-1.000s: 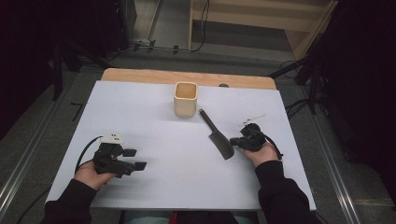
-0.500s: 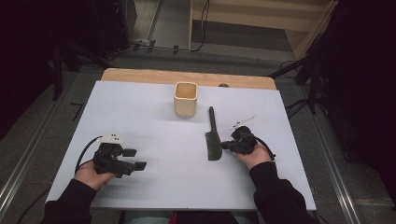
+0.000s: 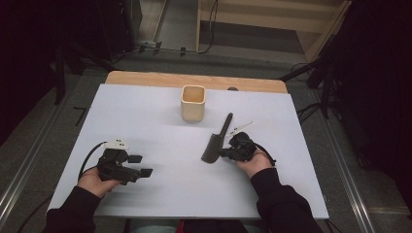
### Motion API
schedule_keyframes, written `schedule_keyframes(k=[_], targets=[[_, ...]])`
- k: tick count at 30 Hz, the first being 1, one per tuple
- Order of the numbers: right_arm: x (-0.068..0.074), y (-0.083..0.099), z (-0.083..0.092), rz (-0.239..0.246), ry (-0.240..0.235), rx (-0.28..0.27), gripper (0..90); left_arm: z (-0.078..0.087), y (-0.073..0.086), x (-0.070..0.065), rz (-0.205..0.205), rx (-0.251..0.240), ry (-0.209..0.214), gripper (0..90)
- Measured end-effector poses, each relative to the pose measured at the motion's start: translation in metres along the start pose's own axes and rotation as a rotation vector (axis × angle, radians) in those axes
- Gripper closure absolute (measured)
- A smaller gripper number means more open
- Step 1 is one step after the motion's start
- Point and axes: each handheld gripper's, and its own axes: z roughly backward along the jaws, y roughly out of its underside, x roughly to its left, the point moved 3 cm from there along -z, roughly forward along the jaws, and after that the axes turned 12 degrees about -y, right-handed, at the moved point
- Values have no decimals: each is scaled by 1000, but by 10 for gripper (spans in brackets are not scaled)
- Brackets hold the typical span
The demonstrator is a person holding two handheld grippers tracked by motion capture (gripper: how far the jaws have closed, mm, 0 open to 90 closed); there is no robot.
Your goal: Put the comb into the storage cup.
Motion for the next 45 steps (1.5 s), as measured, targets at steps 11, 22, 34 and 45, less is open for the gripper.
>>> schedule_keyframes(k=[11,22,34,45], targets=[[7,-17,-15,36,-18,4,876,-1,0,0,1,1,-1,253],[6,-35,-29,46,-13,-9,876,-1,0,1,5,-1,-1,253],[1,-56,-41,42,22,-17,875,-1,0,1,6,1,0,253],[-8,-71,-49,25,54,-48,875,-1,0,1,6,0,1,253]])
